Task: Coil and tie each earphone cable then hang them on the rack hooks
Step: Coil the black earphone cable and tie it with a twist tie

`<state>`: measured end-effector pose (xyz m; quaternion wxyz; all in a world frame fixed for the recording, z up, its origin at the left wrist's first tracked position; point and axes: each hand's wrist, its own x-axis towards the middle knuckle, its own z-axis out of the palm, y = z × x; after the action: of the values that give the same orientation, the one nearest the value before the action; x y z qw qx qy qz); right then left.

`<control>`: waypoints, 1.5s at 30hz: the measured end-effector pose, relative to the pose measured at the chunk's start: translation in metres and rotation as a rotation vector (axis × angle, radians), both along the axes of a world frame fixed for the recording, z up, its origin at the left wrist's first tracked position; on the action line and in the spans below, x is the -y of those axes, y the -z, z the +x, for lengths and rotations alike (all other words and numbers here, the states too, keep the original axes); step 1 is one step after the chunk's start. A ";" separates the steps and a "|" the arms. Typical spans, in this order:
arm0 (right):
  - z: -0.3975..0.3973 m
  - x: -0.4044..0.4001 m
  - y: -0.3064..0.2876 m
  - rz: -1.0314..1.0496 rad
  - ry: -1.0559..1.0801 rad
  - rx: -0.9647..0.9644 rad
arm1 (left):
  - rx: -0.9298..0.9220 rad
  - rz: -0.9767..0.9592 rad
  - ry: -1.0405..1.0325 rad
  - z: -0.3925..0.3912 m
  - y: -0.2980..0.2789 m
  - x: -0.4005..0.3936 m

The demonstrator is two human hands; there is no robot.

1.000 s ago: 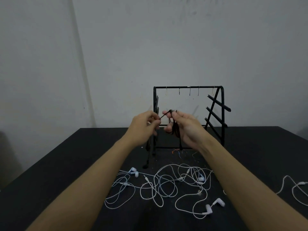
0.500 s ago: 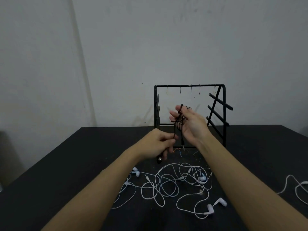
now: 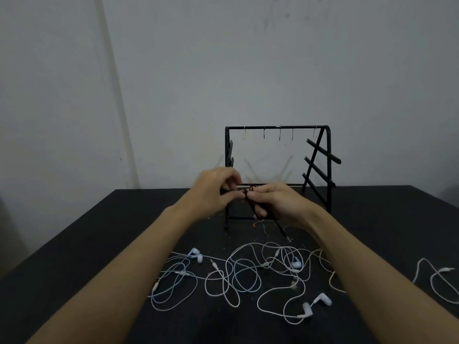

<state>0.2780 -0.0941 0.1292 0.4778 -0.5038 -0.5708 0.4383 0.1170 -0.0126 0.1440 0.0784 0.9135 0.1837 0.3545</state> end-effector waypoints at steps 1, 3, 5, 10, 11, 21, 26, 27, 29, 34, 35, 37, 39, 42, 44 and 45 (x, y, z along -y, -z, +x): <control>0.000 0.001 -0.002 -0.023 -0.021 0.003 | 0.017 -0.041 0.027 0.000 0.002 0.001; -0.002 0.004 -0.005 -0.081 -0.061 0.024 | -0.043 -0.131 0.117 0.001 0.006 0.004; -0.001 0.007 -0.006 -0.138 -0.098 -0.024 | -0.078 -0.267 0.200 0.002 0.010 0.010; 0.006 0.011 -0.001 -0.276 -0.273 -0.273 | 0.023 -0.532 0.284 0.002 0.020 0.020; 0.006 0.011 0.000 -0.303 -0.312 -0.315 | 0.050 -0.574 0.277 0.003 0.021 0.021; 0.007 0.002 0.007 -0.247 0.002 -0.221 | -0.022 -0.474 0.043 0.005 0.030 0.017; 0.003 -0.005 0.011 -0.085 0.194 -0.241 | 0.018 -0.391 -0.099 0.006 0.033 0.014; 0.002 -0.007 0.012 -0.047 0.225 -0.254 | 0.052 -0.386 -0.125 0.007 0.032 0.014; 0.002 -0.010 0.012 0.006 0.259 -0.245 | 0.085 -0.365 -0.159 0.009 0.030 0.013; 0.003 -0.013 0.011 -0.002 0.296 -0.228 | 0.132 -0.352 -0.208 0.011 0.034 0.009; 0.004 -0.013 0.012 0.014 0.321 -0.171 | 0.135 -0.346 -0.217 0.011 0.034 0.009; 0.009 -0.011 0.018 0.066 0.396 -0.031 | 0.131 -0.353 -0.226 0.009 0.035 0.007; 0.010 -0.009 0.022 0.100 0.448 -0.005 | 0.110 -0.363 -0.227 0.007 0.035 0.005; 0.006 -0.009 0.023 0.169 0.386 0.040 | 0.092 -0.347 -0.222 0.008 0.035 0.007; -0.001 -0.009 0.023 0.183 0.282 0.167 | 0.077 -0.324 -0.200 0.012 0.035 0.009; -0.003 -0.010 0.024 0.185 0.250 0.234 | 0.073 -0.316 -0.186 0.013 0.034 0.011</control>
<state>0.2745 -0.0841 0.1048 0.5033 -0.5722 -0.5932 0.2598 0.1302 -0.0233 0.1102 0.1944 0.8555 0.3177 0.3596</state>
